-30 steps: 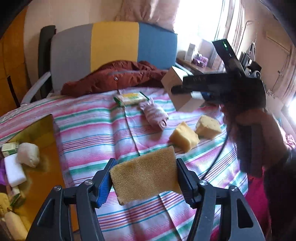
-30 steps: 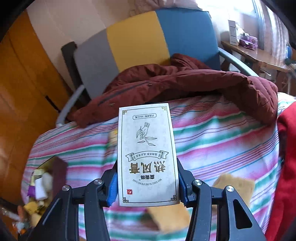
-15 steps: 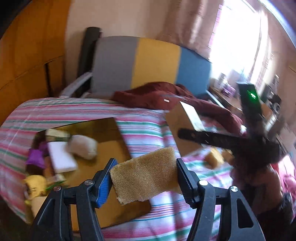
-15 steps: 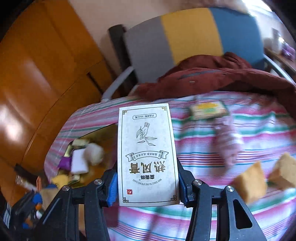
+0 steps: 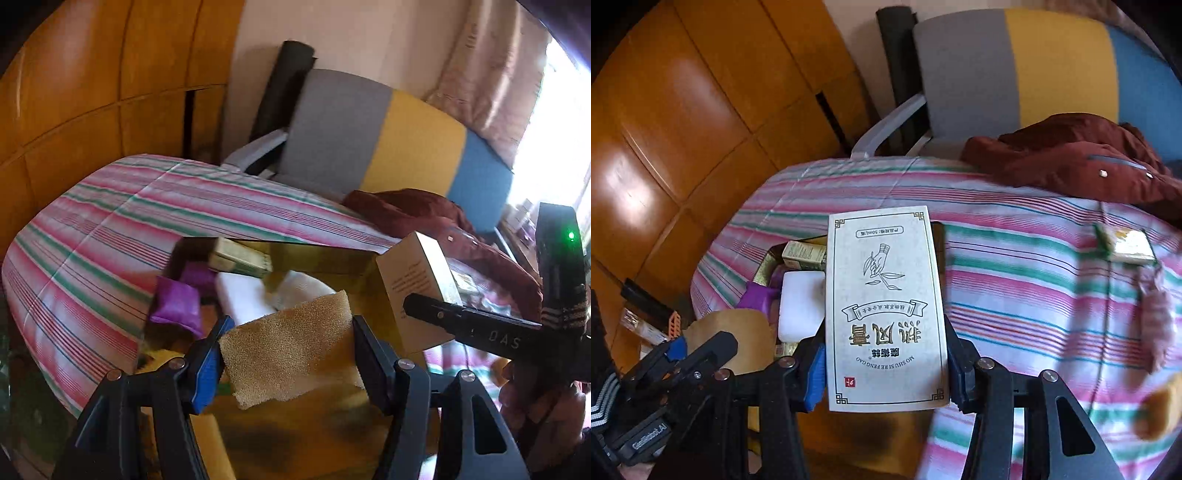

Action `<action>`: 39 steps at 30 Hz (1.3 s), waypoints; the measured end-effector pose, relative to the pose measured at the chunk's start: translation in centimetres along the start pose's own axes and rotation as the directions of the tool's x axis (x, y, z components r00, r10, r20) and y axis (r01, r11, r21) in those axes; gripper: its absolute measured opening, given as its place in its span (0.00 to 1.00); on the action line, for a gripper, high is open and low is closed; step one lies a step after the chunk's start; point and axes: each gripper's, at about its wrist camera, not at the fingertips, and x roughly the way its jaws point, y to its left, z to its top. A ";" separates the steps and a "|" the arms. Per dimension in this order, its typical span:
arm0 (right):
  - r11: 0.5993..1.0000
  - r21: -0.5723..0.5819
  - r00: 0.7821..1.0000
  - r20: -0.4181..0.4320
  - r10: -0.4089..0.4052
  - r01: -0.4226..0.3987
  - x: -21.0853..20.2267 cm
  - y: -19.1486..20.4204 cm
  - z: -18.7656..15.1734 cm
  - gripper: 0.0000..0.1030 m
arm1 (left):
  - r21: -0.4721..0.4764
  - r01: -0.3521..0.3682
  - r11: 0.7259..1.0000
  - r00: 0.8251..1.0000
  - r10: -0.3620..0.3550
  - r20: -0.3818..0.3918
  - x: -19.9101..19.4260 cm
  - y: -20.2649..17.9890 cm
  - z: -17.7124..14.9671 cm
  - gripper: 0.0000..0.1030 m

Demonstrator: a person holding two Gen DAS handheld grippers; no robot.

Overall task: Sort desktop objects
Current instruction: 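Carry the sponge and white printed box over the gold tray and release them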

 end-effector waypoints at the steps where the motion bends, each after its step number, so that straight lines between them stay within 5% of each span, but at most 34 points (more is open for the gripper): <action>1: 1.000 0.001 1.000 -0.014 -0.006 0.006 0.9 0.2 0.4 0.51 | -0.006 -0.007 1.000 1.000 0.007 -0.006 0.4 0.4 0.2 0.62; 11: 0.996 0.012 0.995 -0.050 -0.084 0.085 5.5 0.4 2.8 0.57 | -0.044 -0.024 0.999 0.998 0.021 -0.054 4.2 1.8 2.0 0.63; 28: 0.994 0.024 0.993 0.039 -0.111 0.110 -0.5 -0.3 -3.3 0.73 | 0.046 -0.079 0.996 0.989 0.084 -0.124 9.5 -0.4 3.3 0.70; 31: 0.993 0.030 0.992 0.044 -0.115 0.114 -1.2 -0.5 -4.2 0.76 | 0.046 -0.084 0.995 0.991 0.089 -0.102 9.0 -0.6 3.3 0.80; 39: 0.992 0.044 0.992 0.039 -0.123 0.121 -1.9 -1.1 -6.0 0.80 | 0.050 -0.131 0.990 0.991 0.133 -0.026 5.8 -0.6 2.8 0.81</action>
